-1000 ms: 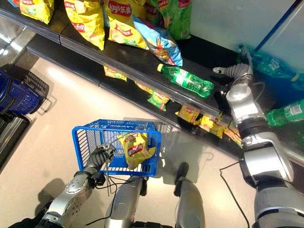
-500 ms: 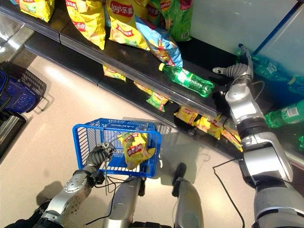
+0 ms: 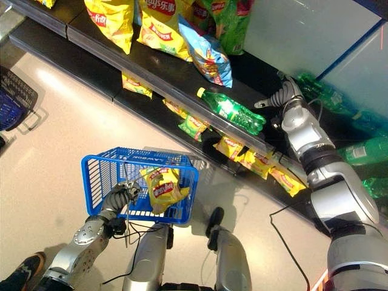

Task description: Pick up the snacks into the basket

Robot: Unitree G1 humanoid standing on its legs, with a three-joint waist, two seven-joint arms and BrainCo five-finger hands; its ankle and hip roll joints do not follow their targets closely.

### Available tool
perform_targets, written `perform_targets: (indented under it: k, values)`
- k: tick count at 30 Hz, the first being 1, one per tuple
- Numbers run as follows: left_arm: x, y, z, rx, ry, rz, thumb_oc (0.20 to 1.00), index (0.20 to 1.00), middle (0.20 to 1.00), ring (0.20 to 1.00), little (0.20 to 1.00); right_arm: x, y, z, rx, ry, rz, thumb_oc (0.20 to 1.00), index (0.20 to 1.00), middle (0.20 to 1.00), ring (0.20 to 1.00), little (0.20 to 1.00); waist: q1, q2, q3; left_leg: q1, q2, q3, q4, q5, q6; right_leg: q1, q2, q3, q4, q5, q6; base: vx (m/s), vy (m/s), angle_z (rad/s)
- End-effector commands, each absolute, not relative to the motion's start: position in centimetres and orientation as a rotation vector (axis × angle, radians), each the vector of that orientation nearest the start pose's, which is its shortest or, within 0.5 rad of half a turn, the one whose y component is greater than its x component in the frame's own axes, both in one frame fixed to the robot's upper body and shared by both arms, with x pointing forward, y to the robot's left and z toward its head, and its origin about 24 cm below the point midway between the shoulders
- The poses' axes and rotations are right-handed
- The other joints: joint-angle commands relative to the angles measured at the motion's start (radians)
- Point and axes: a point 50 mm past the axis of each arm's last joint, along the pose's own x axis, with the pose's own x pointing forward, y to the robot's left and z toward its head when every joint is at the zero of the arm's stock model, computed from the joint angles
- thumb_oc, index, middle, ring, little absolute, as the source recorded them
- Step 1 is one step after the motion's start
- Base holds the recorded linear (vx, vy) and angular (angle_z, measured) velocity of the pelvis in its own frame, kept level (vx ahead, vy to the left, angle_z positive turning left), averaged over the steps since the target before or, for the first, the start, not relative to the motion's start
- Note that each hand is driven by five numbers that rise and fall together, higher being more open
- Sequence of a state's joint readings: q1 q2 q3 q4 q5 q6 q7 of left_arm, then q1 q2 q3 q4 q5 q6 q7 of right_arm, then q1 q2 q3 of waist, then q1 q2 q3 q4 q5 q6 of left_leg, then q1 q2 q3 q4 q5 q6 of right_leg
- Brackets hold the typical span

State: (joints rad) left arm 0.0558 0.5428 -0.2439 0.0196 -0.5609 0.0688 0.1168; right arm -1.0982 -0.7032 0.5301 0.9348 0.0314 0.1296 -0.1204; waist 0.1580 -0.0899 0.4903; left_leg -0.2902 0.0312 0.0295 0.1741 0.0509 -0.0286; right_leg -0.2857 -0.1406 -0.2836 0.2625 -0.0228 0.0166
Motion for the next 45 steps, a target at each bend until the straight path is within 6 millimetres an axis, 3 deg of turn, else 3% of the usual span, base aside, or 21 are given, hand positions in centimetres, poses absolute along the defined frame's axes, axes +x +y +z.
perform_targets:
  k: [1,17,28,38,45]
  values:
    - [23.0,20.2,6.6,0.024,0.021,-0.13,0.2,0.2,0.2,0.2,0.2,40.2,-26.5,24.7,-0.971,-0.058,-0.268,1.0,1.0,1.0,1.0,1.0,0.016,-0.026,-0.014,-0.03,-0.013,-0.055,0.081,-0.093,0.019,0.012,-0.032,0.06,-0.058,0.059,0.101,-0.02,0.003,0.13]
    - [23.1,20.5,6.9,0.023,0.016,-0.117,0.2,0.2,0.2,0.2,0.2,40.4,-27.7,22.7,-0.976,0.081,-0.28,1.0,1.0,1.0,1.0,1.0,0.03,-0.041,0.018,-0.05,-0.013,-0.063,0.093,-0.099,0.023,0.008,-0.027,0.057,-0.063,0.061,0.098,0.0,0.002,0.04]
    - [23.1,19.6,6.7,-0.003,0.019,-0.144,0.2,0.2,0.2,0.2,0.2,40.1,-28.9,18.4,-0.967,0.267,-0.306,1.0,1.0,1.0,1.0,1.0,0.028,-0.024,0.017,-0.048,-0.016,-0.065,0.097,-0.104,0.028,0.012,-0.027,0.06,-0.062,0.059,0.098,0.0,0.0,0.0]
    - [23.2,19.3,6.8,0.001,0.015,-0.164,0.2,0.2,0.2,0.2,0.2,40.2,-27.5,16.4,-0.947,0.28,-0.257,1.0,1.0,1.0,1.0,1.0,0.031,-0.022,0.014,-0.05,-0.016,-0.069,0.103,-0.107,0.031,0.014,-0.027,0.059,-0.064,0.061,0.099,0.0,0.0,0.0]
    - [23.3,19.3,6.8,0.011,0.012,-0.167,0.2,0.2,0.2,0.2,0.2,40.8,-25.3,16.7,-0.977,0.205,-0.171,1.0,1.0,1.0,1.0,1.0,0.034,-0.031,0.014,-0.056,-0.015,-0.073,0.106,-0.106,0.031,0.012,-0.026,0.06,-0.065,0.063,0.1,0.0,0.0,0.0]
